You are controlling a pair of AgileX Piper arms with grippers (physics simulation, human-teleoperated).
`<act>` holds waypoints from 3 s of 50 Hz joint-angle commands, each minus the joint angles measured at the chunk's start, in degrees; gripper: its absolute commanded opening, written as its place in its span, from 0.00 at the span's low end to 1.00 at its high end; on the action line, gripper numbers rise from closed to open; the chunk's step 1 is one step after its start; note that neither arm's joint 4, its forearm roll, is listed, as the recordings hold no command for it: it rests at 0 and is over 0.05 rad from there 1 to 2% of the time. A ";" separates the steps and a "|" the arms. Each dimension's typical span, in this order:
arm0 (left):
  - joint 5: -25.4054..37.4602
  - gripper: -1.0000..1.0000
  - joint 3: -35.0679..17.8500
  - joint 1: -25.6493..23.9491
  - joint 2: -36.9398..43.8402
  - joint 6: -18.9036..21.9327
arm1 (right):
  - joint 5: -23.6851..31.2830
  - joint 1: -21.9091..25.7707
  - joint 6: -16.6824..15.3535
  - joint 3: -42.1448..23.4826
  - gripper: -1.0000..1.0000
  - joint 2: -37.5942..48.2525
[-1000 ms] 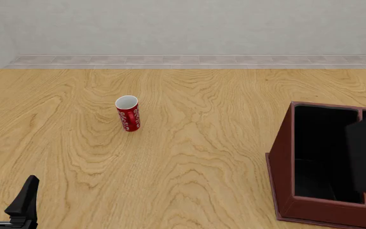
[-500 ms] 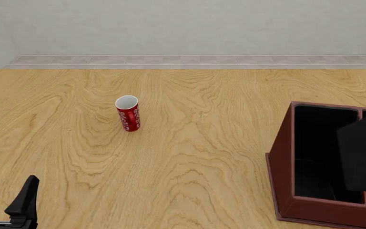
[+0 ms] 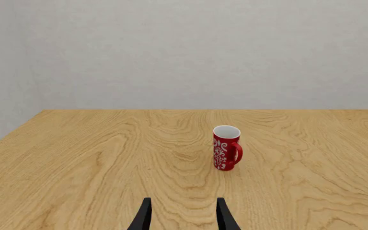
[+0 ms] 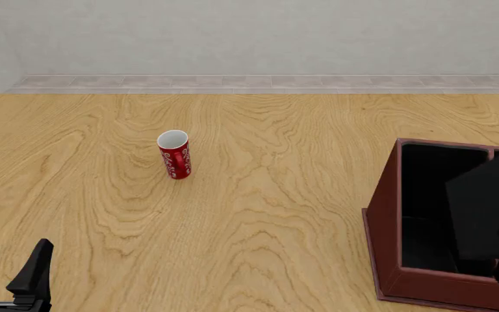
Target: Pick up the book and place it in the left compartment of the caddy.
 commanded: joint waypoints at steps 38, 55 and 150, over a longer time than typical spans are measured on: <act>0.00 1.00 0.00 0.00 0.00 0.00 | -11.83 -0.72 -0.43 8.43 0.00 7.37; 0.00 1.00 0.00 0.00 0.00 0.00 | -16.17 -0.81 -0.10 11.65 0.00 9.64; 0.00 1.00 0.00 0.00 0.00 0.00 | -34.68 -0.27 1.29 21.34 1.00 22.61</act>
